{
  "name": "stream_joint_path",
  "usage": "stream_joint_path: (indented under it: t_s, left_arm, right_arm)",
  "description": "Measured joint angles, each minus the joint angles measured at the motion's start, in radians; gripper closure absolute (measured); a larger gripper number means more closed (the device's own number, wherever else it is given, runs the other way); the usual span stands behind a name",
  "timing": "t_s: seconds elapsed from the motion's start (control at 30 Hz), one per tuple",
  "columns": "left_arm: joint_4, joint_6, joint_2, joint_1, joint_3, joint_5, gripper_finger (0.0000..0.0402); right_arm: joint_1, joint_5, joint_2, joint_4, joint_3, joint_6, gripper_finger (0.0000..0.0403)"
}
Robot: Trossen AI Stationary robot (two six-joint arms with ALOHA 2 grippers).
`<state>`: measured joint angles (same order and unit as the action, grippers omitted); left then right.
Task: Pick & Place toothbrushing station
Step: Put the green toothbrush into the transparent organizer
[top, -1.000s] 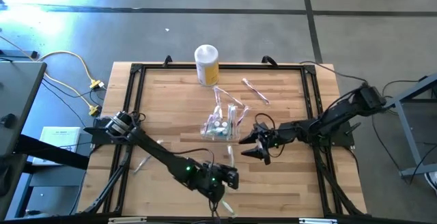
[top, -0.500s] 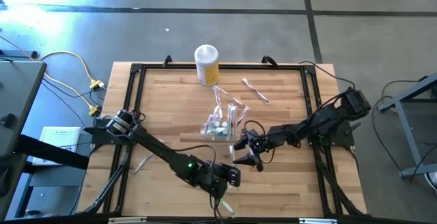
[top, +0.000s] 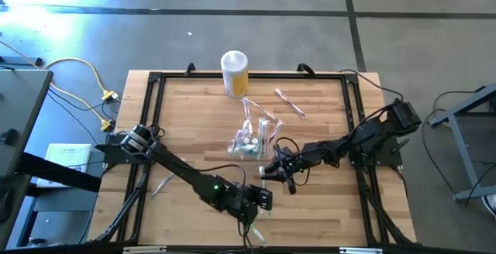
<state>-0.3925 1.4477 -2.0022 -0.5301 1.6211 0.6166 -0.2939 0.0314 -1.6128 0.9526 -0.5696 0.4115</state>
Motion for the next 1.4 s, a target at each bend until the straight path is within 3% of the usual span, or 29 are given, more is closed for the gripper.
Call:
stream_joint_path:
  t_s: [0.07, 0.2, 0.5, 0.7, 0.83, 0.97, 1.07, 1.3, 1.4]
  left_arm:
    - [0.002, -0.001, 0.0, 0.001, 0.0, 0.002, 0.0384]
    - [0.011, -0.012, 0.0, 0.001, 0.0, 0.003, 0.0368]
    - [0.034, -0.058, 0.002, -0.007, 0.002, 0.053, 0.0253]
    - [0.034, -0.049, 0.002, -0.049, 0.002, 0.172, 0.0219]
    - [0.007, -0.145, 0.002, -0.087, 0.002, 0.288, 0.0218]
    - [-0.117, -0.339, 0.023, -0.117, 0.001, 0.355, 0.0218]
    - [-0.274, -0.605, 0.062, -0.129, 0.001, 0.335, 0.0218]
    - [-0.595, -1.287, 0.175, -0.111, 0.001, 0.06, 0.0218]
    - [-0.689, -1.467, 0.206, -0.066, 0.001, -0.022, 0.0218]
  right_arm:
    - [0.0, 0.002, 0.001, 0.004, -0.002, -0.01, 0.0382]
    - [-0.001, 0.002, 0.001, 0.005, -0.002, -0.018, 0.0373]
    - [0.001, -0.017, -0.003, -0.032, 0.005, -0.075, 0.039]
    - [-0.001, -0.015, -0.001, -0.038, 0.004, -0.076, 0.0386]
    - [-0.006, -0.024, 0.022, -0.086, 0.004, -0.08, 0.039]
    - [-0.039, -0.116, 0.059, -0.165, 0.003, -0.125, 0.0389]
    - [-0.071, -0.194, 0.108, -0.219, 0.002, -0.168, 0.039]
    - [-0.175, -0.464, 0.241, -0.435, 0.003, -0.314, 0.0389]
    - [-0.209, -0.57, 0.29, -0.53, 0.003, -0.345, 0.039]
